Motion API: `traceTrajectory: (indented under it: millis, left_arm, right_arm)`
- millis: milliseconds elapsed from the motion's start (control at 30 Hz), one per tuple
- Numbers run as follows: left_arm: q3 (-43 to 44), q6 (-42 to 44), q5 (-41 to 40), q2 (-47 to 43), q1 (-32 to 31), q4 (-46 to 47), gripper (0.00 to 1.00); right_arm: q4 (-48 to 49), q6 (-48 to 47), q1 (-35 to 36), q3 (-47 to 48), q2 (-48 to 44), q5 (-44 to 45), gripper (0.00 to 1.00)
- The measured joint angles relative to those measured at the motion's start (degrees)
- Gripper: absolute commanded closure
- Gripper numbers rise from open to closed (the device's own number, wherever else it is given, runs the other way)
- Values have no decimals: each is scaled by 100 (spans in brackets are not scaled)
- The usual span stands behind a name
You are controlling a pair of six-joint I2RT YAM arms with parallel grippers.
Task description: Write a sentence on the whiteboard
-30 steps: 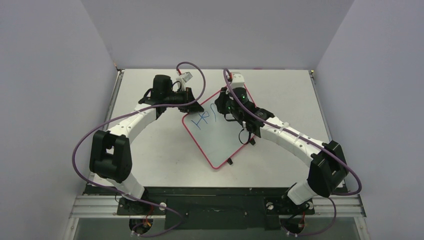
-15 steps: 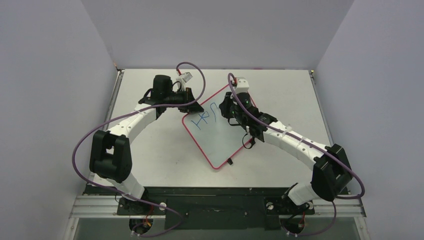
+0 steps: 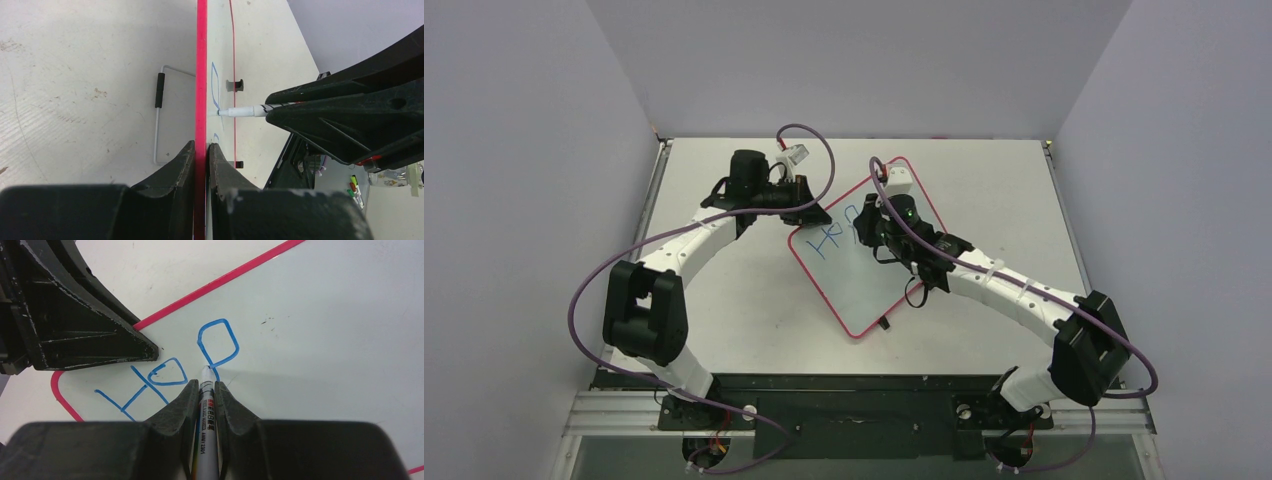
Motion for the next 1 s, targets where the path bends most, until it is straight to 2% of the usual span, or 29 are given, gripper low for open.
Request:
traceTrajectory:
  millis: [500, 833, 1000]
  left_arm:
    - [0, 7, 37, -98, -46, 4, 100]
    - [0, 13, 37, -103, -48, 4, 100]
    - [0, 17, 37, -103, -50, 4, 100]
  right_arm:
    - [-170, -9, 15, 247, -310, 50, 100]
    - [-116, 118, -667, 188, -621, 46, 100]
    - [-68, 173, -752, 20, -619, -11, 100]
